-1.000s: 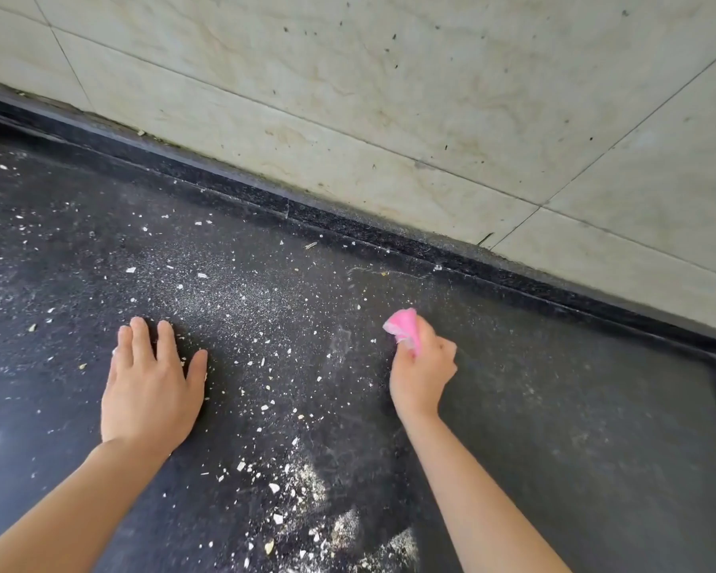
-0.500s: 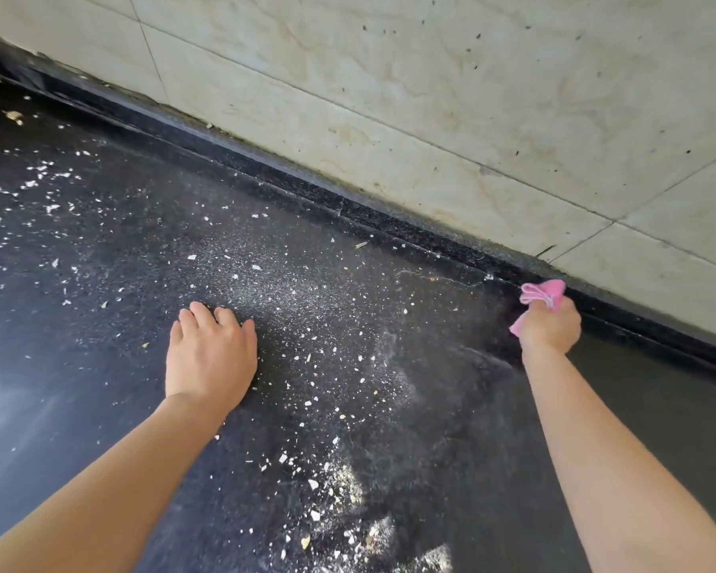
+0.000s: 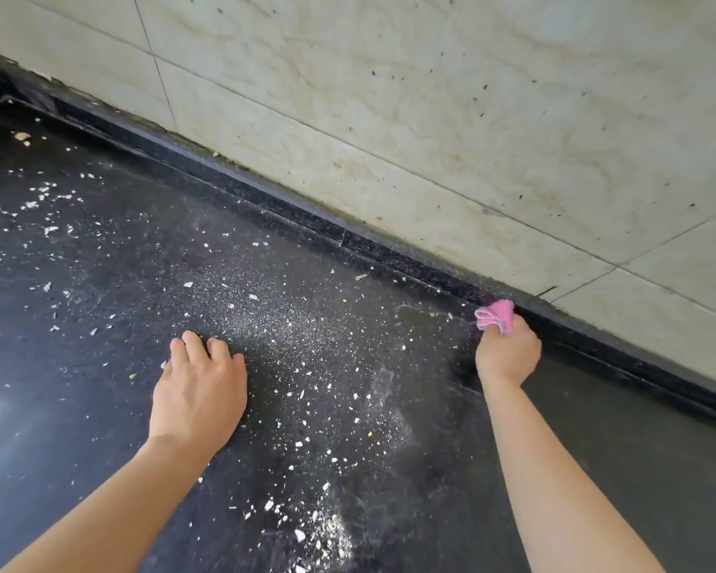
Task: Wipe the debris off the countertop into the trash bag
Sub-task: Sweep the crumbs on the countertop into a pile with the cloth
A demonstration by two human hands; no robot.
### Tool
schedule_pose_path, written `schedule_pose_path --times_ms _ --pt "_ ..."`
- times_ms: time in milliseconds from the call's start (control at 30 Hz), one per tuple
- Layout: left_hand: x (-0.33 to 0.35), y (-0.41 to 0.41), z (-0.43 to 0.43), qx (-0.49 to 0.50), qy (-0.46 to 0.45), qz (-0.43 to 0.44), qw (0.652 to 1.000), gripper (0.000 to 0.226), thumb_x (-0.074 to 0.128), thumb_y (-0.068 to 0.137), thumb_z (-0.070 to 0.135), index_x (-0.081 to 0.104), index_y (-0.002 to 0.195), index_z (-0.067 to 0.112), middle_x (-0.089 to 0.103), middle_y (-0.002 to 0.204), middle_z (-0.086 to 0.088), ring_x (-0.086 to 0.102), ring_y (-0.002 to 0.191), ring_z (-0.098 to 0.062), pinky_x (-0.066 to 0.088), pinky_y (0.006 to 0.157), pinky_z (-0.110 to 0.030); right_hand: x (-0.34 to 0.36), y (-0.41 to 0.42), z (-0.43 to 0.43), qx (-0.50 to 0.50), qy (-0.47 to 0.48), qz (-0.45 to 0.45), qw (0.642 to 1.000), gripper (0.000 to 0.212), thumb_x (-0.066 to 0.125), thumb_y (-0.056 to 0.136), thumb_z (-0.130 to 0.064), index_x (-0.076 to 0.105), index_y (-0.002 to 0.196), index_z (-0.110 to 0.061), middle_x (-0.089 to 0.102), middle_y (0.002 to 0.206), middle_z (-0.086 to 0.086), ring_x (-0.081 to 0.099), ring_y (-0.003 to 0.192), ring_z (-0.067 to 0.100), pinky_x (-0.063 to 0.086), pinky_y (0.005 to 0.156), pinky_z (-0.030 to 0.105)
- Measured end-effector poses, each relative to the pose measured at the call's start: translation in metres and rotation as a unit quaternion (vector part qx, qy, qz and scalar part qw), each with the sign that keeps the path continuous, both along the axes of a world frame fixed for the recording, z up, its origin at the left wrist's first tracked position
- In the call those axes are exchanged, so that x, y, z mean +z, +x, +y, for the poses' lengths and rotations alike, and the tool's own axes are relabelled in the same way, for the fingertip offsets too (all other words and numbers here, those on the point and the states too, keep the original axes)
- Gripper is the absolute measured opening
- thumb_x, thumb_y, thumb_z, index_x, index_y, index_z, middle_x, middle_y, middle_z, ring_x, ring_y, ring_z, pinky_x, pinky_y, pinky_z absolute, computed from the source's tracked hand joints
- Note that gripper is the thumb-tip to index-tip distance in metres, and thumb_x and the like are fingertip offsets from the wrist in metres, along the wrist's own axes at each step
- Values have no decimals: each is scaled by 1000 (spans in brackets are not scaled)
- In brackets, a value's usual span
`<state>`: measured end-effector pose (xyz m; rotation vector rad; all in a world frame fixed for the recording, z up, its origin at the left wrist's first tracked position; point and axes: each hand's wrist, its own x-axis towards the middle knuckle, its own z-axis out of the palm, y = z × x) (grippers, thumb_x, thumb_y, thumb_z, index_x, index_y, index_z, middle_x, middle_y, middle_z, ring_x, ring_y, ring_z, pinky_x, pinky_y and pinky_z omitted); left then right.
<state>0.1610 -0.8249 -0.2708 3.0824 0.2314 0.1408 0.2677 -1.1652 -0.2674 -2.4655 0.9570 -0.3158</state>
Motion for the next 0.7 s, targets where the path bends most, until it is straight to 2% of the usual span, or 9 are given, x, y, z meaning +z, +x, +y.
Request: schedule_pose_path --times_ms 67,167,200,267,367,467,567,633,700 --pt "-1 1 -1 -1 1 -10 1000 31 40 89 21 52 70 0 48 73 -18 50 68 -38 47 47 -46 -4 3 25 46 -5 -9 999 24 47 87 -3 69 96 -10 65 85 15 55 95 35 43 69 36" --pt "-3 1 0 -1 -7 -16 1000 28 46 90 16 53 70 -1 49 73 -18 51 68 -38 47 46 -45 5 6 40 215 62 19 975 28 46 85 -2 71 82 -14 67 72 3 62 74 26 45 62 32" --pt "-2 0 0 0 -10 -15 1000 27 48 90 15 53 69 0 48 73 -18 51 68 -38 47 46 -45 13 6 38 230 87 24 969 29 46 85 -2 70 77 -16 66 67 0 62 68 21 44 59 29" --pt "-2 -1 2 3 -11 -10 1000 26 51 90 15 53 69 1 48 72 -17 50 67 -38 47 46 -45 17 11 29 172 57 -4 984 26 46 82 0 66 69 -11 62 65 5 59 66 27 35 53 30" --pt "-4 0 2 3 4 -8 1000 32 40 91 23 53 69 2 48 72 -16 50 67 -36 47 49 -45 10 18 37 98 -18 14 995 21 47 80 4 68 77 0 63 84 18 58 81 37 35 59 32" --pt "-5 2 1 9 11 -7 1000 29 46 91 20 54 71 0 49 74 -17 51 69 -37 48 51 -47 9 18 75 226 -14 23 974 31 43 78 1 72 77 -11 69 78 3 62 77 27 46 58 32" --pt "-3 1 1 10 4 6 1000 24 58 86 18 55 72 -2 50 74 -19 52 70 -37 49 52 -46 28 14 97 379 116 76 915 27 50 80 1 67 64 -13 60 52 -9 57 50 4 40 52 22" --pt "-1 0 1 13 -3 16 1000 24 59 85 19 55 72 -1 49 74 -18 52 69 -37 49 51 -45 37 20 89 360 156 95 915 25 53 80 -1 68 63 -11 59 47 -4 54 45 11 42 54 25" --pt "0 0 1 13 -2 19 1000 25 57 85 20 56 73 -1 49 75 -19 52 70 -37 49 53 -46 37 31 76 322 62 70 942 29 48 82 -4 71 65 -13 58 47 -4 61 53 20 46 58 27"
